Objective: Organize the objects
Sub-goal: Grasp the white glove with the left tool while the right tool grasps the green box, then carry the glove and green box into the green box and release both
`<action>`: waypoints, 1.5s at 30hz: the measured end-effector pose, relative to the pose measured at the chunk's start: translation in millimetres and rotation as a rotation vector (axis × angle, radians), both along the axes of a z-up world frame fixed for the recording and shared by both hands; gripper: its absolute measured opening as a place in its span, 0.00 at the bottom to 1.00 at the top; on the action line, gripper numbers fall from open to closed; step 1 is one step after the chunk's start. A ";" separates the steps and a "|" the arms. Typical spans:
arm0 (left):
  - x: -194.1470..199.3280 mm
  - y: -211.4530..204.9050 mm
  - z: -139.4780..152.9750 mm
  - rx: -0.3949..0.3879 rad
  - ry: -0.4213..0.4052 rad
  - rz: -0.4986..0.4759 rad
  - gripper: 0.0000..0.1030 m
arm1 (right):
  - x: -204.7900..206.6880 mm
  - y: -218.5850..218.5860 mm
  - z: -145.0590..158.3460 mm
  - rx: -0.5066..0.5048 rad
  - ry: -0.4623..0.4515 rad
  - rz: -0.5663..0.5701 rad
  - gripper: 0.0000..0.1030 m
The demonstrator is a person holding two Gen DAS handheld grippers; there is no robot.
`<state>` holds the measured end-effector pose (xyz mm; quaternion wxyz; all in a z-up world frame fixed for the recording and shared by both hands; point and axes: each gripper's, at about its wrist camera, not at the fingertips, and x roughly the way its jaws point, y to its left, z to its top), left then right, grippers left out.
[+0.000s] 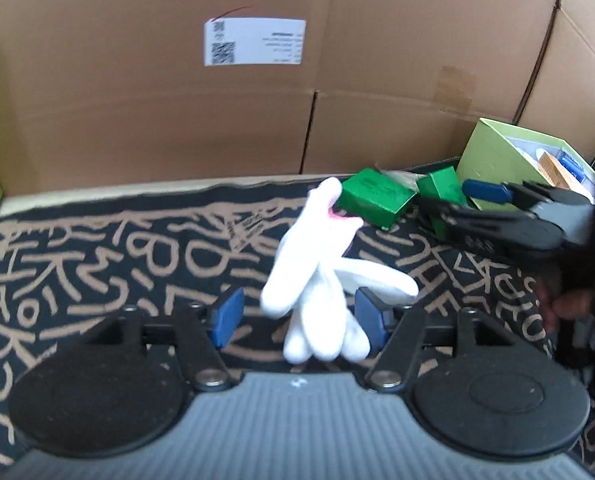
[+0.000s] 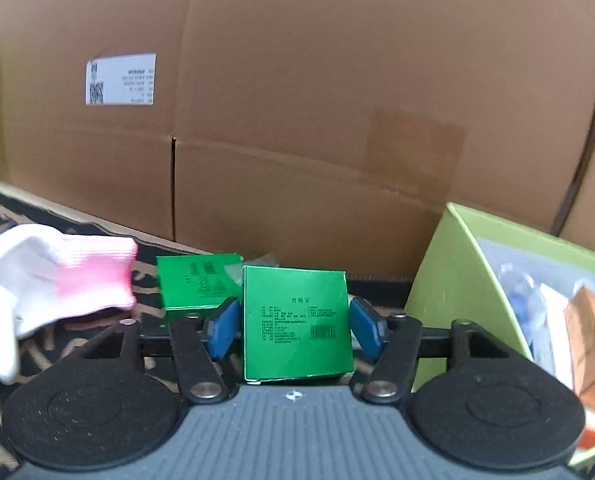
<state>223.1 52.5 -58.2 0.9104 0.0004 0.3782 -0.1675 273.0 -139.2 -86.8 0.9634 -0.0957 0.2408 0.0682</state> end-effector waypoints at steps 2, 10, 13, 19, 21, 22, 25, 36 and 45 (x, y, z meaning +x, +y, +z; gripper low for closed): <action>3.4 -3.8 1.4 0.008 -0.016 0.008 0.72 | -10.2 -3.7 2.2 0.023 -0.007 0.021 0.61; 30.3 -31.9 -8.0 0.080 -0.025 0.024 0.66 | -71.9 -9.7 7.4 0.091 0.013 0.119 0.61; 38.0 -35.9 -13.3 0.076 0.038 0.021 0.30 | -91.9 -12.7 8.6 0.108 0.024 0.166 0.61; 25.3 -37.3 -1.6 0.040 0.072 0.028 0.11 | -128.2 -31.6 26.3 0.164 -0.004 0.207 0.62; 15.8 -43.4 9.7 0.025 0.059 0.002 0.10 | -138.4 -41.2 33.2 0.189 -0.020 0.211 0.62; 10.7 -47.4 16.6 0.025 0.044 -0.012 0.10 | -142.3 -46.1 36.4 0.198 -0.029 0.211 0.62; -4.1 -65.6 43.5 -0.019 0.007 -0.071 0.10 | -153.9 -61.9 45.1 0.226 -0.067 0.192 0.62; -24.6 -185.9 121.2 -0.155 -0.147 -0.281 0.10 | -169.6 -135.3 79.5 0.223 -0.224 0.026 0.62; 14.2 -274.0 109.3 -0.183 -0.105 -0.302 0.11 | -142.8 -204.3 89.3 0.145 -0.293 -0.174 0.62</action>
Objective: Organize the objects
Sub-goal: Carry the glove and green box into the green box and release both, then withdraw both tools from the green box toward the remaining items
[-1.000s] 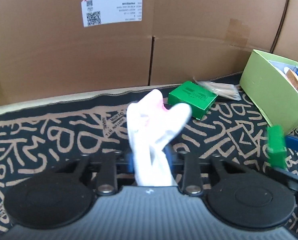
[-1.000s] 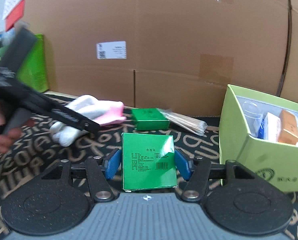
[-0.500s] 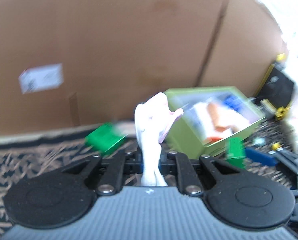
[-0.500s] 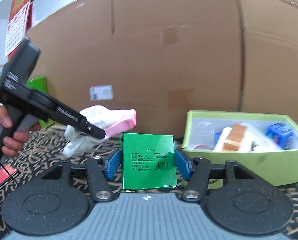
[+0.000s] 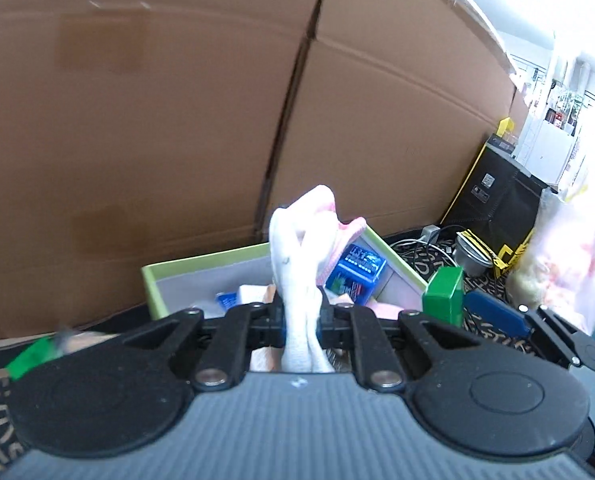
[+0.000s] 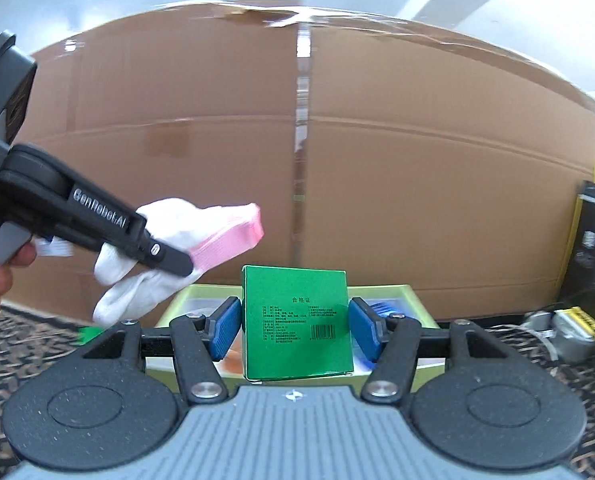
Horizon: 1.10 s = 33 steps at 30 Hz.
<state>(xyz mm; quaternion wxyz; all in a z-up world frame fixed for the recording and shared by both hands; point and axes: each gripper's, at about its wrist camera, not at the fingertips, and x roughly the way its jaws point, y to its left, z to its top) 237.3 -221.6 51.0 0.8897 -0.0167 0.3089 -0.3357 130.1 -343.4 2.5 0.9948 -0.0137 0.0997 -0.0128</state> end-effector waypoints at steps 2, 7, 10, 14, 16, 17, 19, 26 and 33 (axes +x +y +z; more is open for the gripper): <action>10.5 -14.5 -6.9 0.012 0.004 -0.005 0.11 | 13.3 -11.1 -2.8 -0.019 0.006 -0.040 0.62; 28.1 -39.4 -24.4 0.068 -0.029 0.005 0.11 | 52.6 -34.1 -16.7 -0.007 0.041 -0.093 0.62; 38.6 -43.8 -36.8 0.098 -0.015 0.006 0.19 | 72.7 -38.9 -27.4 0.004 0.045 -0.088 0.62; 37.3 -28.4 -46.5 0.077 -0.043 0.067 0.79 | 94.7 -39.7 -45.5 -0.001 0.095 -0.074 0.71; 33.6 -18.0 -46.7 0.072 -0.078 0.075 0.87 | 91.2 -39.4 -52.4 -0.012 0.083 -0.093 0.78; 32.0 -13.9 -46.9 0.071 -0.081 0.075 0.92 | 87.8 -38.4 -55.2 -0.024 0.070 -0.097 0.82; 29.2 -7.3 -45.6 0.064 -0.084 0.081 1.00 | 83.2 -37.7 -58.6 -0.042 0.062 -0.104 0.83; 2.1 19.3 -32.4 0.065 -0.095 0.074 1.00 | 72.3 -32.9 -49.1 -0.042 0.036 -0.118 0.86; -36.5 83.3 -19.5 0.031 -0.133 0.161 1.00 | 28.9 -2.1 -18.8 -0.002 -0.086 -0.031 0.89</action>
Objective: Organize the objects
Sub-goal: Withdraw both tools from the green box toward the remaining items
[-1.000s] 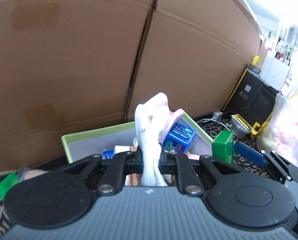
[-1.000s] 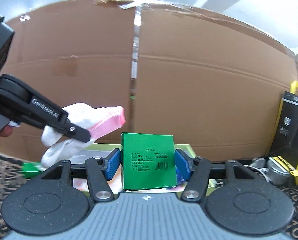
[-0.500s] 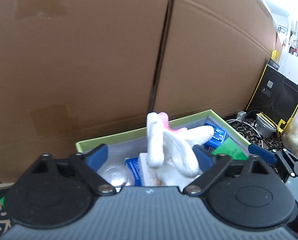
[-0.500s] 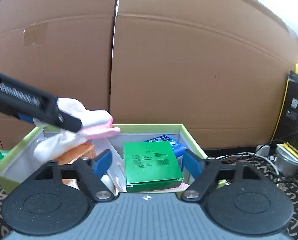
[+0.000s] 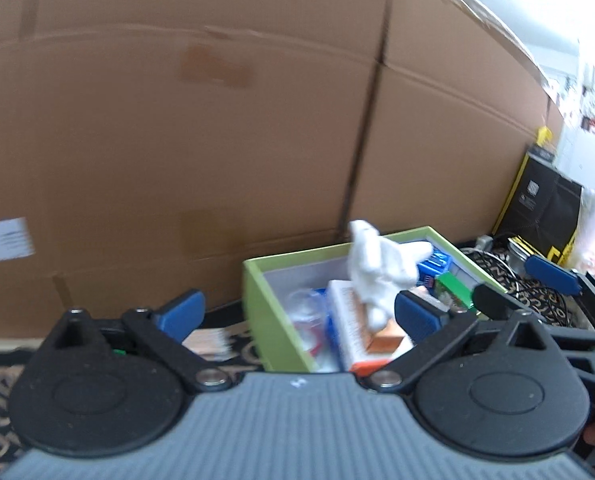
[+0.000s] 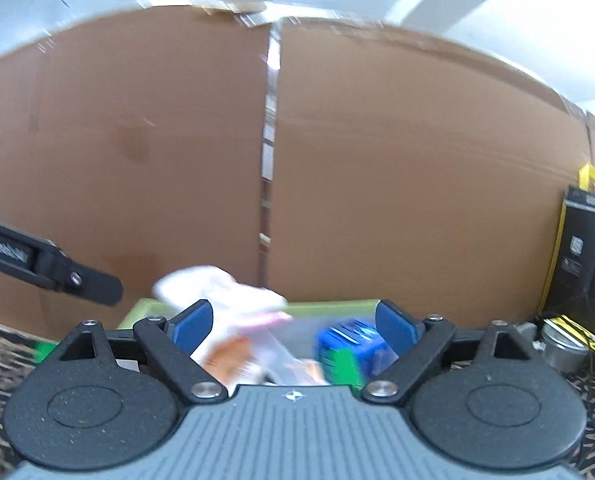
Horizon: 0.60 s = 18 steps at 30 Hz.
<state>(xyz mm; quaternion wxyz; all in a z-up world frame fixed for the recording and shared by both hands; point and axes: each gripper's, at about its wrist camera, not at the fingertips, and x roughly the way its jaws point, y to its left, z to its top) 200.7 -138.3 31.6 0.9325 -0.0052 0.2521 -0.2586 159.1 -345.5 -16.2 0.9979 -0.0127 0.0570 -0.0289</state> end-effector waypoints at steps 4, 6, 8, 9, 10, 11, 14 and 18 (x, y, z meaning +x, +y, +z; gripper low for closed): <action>-13.8 48.7 -5.2 -0.002 0.009 0.083 1.00 | -18.0 31.8 2.1 0.015 -0.028 0.078 0.93; -16.5 78.2 -10.5 0.006 0.025 0.121 1.00 | -27.1 51.0 -0.7 0.012 -0.019 0.138 0.93; -17.2 99.4 -18.8 0.012 0.049 0.159 1.00 | -30.3 70.4 -7.4 0.001 0.006 0.198 0.93; -14.8 105.5 -24.1 0.014 0.064 0.174 1.00 | -35.9 80.9 -10.1 -0.006 0.021 0.226 0.93; -13.6 115.7 -28.1 0.014 0.080 0.192 1.00 | -35.2 90.3 -14.8 -0.012 0.040 0.250 0.93; -12.9 126.1 -31.1 0.012 0.092 0.211 1.00 | -33.5 99.0 -19.3 -0.019 0.061 0.270 0.93; -8.1 145.5 -38.8 0.013 0.108 0.242 1.00 | -24.5 123.4 -34.3 -0.029 0.131 0.323 0.85; 7.2 150.2 -51.8 0.036 0.113 0.218 1.00 | -10.0 146.5 -44.3 -0.055 0.189 0.357 0.76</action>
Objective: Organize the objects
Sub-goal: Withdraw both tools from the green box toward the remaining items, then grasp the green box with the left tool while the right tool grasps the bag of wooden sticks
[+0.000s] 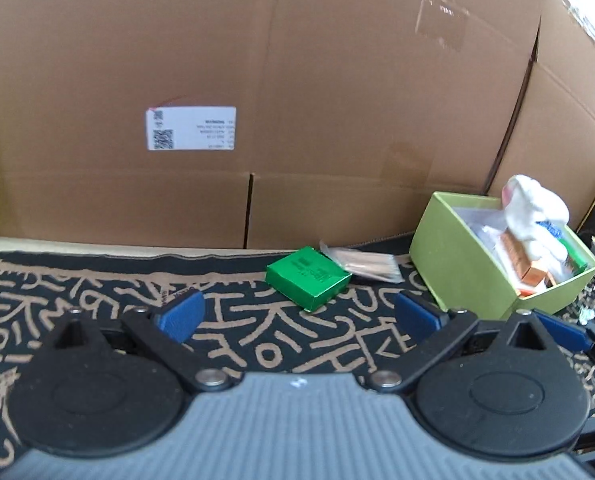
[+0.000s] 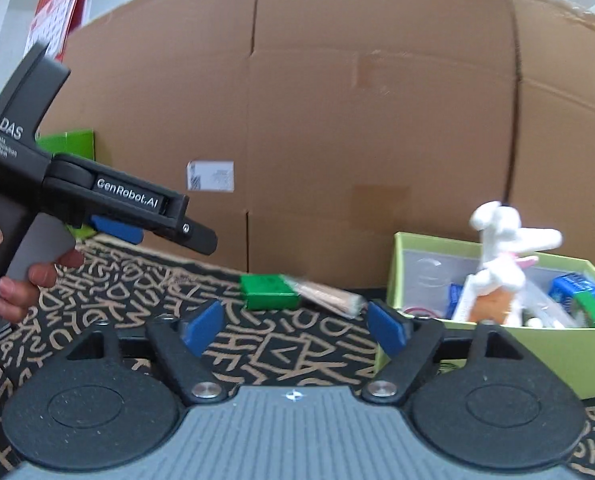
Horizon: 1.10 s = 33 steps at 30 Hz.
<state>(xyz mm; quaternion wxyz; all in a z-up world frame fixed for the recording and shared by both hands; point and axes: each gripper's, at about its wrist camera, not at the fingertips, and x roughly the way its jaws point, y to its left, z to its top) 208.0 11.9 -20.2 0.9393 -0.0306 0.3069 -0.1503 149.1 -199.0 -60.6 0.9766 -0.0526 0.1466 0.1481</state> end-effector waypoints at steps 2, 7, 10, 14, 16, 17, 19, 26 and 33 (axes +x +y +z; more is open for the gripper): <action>12.9 -7.5 -10.0 0.034 -0.004 -0.022 1.00 | 4.1 8.0 -3.1 -0.005 0.008 0.009 0.76; 55.9 -29.3 -43.1 0.074 0.032 -0.065 1.00 | 13.8 15.6 0.1 -0.028 0.020 0.008 0.76; 79.6 -37.1 -55.7 0.069 0.053 -0.062 1.00 | 21.0 17.8 -3.8 -0.049 0.036 0.010 0.76; 103.1 -47.3 -67.9 0.094 0.093 -0.122 0.72 | 34.1 20.9 -10.0 -0.073 0.057 0.014 0.76; 108.6 -48.9 -72.6 0.127 0.086 -0.152 0.71 | 42.6 22.9 -11.9 -0.076 0.070 0.017 0.74; 108.8 -47.3 -73.0 0.133 0.084 -0.158 0.69 | 45.2 24.9 -13.0 -0.083 0.075 0.018 0.72; 107.7 -39.4 -71.6 0.124 0.093 -0.157 0.68 | 55.1 29.6 -15.6 -0.104 0.084 0.020 0.72; 85.9 13.2 -67.1 0.147 0.119 -0.131 0.67 | 100.1 49.1 -26.9 -0.176 0.101 0.010 0.68; 72.7 31.2 -66.9 0.177 0.123 -0.154 0.67 | 167.1 59.1 -49.7 -0.238 0.190 -0.050 0.67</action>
